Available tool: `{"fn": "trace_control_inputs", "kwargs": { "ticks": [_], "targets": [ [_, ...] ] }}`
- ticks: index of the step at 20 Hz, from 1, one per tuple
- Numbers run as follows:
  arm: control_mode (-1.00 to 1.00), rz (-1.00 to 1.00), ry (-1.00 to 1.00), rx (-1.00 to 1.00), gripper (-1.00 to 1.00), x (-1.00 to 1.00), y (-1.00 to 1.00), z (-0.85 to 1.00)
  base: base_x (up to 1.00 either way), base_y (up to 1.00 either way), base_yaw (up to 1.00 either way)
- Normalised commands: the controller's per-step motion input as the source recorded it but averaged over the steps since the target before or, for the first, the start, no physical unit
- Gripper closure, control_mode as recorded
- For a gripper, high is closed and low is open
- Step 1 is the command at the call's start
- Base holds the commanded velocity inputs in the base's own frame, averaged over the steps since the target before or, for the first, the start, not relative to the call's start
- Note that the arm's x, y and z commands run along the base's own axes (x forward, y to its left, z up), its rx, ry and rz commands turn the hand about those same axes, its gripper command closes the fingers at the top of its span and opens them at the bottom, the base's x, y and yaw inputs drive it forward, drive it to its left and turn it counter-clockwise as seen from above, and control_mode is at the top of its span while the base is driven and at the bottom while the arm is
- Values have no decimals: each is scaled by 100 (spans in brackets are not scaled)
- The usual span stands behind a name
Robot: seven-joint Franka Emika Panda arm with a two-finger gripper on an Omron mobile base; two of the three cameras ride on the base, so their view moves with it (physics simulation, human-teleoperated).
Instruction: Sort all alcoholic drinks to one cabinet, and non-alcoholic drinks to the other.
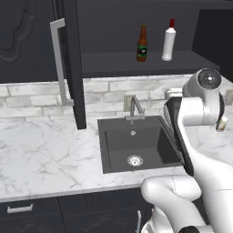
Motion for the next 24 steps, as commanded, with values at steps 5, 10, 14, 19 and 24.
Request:
{"fn": "trace_control_inputs", "kwargs": {
  "ticks": [5, 10, 14, 19, 24],
  "targets": [
    [-100, -7, 16, 4, -100, -94, 11, -29, 0, 0, 0],
    [-100, 0, 15, 7, -100, -56, 16, -40, 0, 0, 0],
    [100, 0, 11, 6, -100, -40, 7, -31, -20, 3, 0],
    [100, 0, 0, 0, -100, 0, 0, 0, -99, 4, 0],
    [100, 0, 0, 0, -100, 0, 0, 0, -100, -2, 0]
  ]
}}
